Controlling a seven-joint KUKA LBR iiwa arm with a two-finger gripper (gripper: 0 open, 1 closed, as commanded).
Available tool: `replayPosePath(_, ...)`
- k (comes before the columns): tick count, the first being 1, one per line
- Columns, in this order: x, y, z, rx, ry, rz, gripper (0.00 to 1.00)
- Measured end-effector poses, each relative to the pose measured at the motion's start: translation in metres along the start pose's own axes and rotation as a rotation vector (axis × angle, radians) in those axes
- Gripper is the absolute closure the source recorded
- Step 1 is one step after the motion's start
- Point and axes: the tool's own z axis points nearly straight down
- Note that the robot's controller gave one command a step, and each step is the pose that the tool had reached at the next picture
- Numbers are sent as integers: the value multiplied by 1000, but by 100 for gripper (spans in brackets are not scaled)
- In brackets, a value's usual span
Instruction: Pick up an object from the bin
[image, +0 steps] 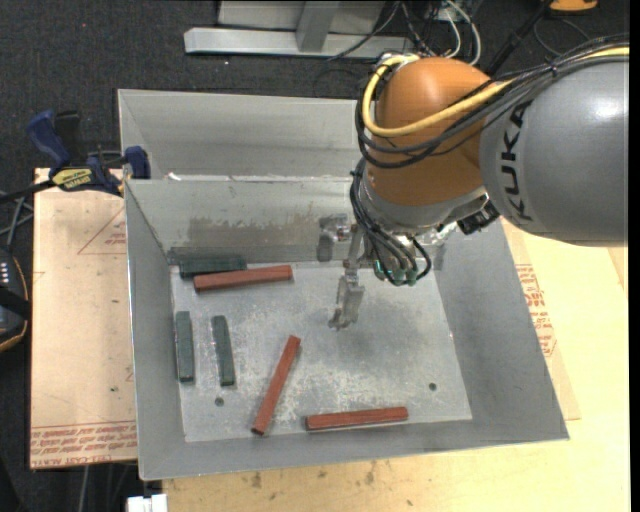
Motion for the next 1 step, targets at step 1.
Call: replayPosePath(1,37,-3,32,0,-5,-64,0)
